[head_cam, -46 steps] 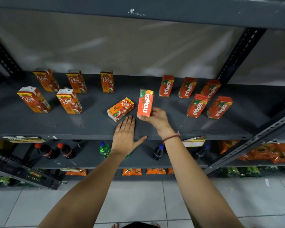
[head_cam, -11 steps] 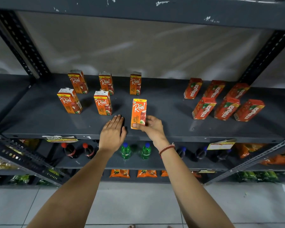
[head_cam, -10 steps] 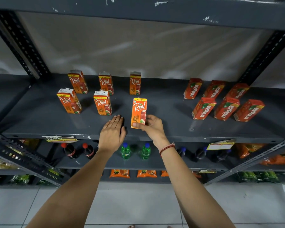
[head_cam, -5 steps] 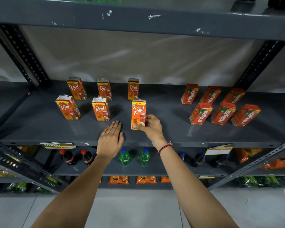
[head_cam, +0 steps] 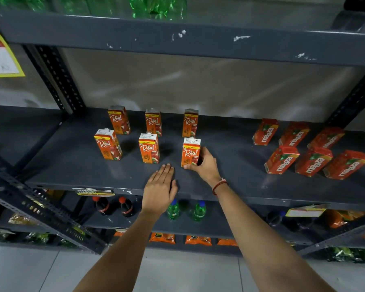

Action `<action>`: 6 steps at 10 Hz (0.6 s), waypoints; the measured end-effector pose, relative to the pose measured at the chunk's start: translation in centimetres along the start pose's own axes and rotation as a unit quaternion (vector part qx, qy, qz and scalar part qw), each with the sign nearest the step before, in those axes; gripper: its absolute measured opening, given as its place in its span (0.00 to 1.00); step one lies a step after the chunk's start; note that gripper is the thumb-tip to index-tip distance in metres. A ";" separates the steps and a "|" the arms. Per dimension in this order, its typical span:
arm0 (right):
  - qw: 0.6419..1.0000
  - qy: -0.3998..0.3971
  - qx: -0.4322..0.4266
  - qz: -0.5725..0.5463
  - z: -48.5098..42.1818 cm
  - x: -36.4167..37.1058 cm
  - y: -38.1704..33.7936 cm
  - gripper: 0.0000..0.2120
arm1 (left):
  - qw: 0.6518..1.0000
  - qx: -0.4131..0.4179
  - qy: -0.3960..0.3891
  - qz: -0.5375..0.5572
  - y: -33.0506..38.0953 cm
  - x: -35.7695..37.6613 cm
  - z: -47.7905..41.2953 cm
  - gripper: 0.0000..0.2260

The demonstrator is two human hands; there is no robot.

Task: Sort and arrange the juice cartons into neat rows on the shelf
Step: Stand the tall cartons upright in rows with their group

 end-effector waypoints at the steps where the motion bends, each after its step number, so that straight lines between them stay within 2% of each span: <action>1: 1.000 -0.003 0.000 0.005 -0.5 0.1 0.1 0.29 | 1.000 -0.003 -0.001 -0.001 -0.1 0.1 0.0 0.22; 6: 0.999 -0.029 -0.018 0.015 -0.9 1.0 0.1 0.29 | 1.000 0.007 0.012 0.005 0.0 -0.2 -0.2 0.22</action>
Point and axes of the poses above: each hand's wrist, its own z-axis away from the middle knuckle, its own x-axis out of the palm, y = z × x, the point moved 10 cm from there along -z, towards the middle knuckle, and after that the axes turned 11 degrees about -x, right-handed, at the moved point
